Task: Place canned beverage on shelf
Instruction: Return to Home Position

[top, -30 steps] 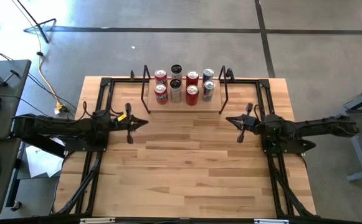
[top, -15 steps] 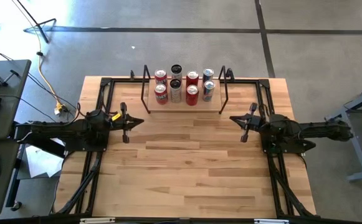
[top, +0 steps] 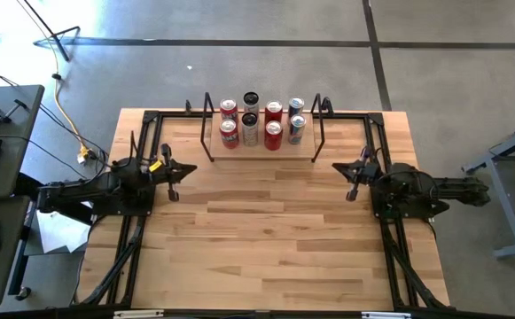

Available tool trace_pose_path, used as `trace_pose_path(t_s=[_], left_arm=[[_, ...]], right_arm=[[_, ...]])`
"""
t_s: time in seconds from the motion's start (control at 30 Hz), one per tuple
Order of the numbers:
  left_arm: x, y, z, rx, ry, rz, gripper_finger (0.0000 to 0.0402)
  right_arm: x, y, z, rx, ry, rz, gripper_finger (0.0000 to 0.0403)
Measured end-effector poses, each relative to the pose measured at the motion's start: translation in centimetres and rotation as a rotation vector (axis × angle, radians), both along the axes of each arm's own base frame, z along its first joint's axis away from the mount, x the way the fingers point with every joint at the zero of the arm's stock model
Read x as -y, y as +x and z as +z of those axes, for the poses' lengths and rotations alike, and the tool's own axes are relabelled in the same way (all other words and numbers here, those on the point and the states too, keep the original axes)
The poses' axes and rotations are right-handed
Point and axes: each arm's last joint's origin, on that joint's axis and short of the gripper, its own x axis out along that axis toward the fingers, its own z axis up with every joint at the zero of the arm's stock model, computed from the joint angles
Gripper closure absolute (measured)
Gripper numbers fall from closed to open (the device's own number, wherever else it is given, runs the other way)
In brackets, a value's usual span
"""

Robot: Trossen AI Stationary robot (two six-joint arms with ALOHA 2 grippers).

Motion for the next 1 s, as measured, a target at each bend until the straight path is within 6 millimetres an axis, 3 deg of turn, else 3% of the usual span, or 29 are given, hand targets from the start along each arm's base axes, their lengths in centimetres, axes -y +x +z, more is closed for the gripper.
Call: trace_pose_path(t_s=[1.0], left_arm=[[0.0,0.03,-0.15,-0.012,-0.021,-0.001,0.0398]], right_arm=[[0.46,-0.21,-0.08,0.001,0.024,-0.174,0.0403]])
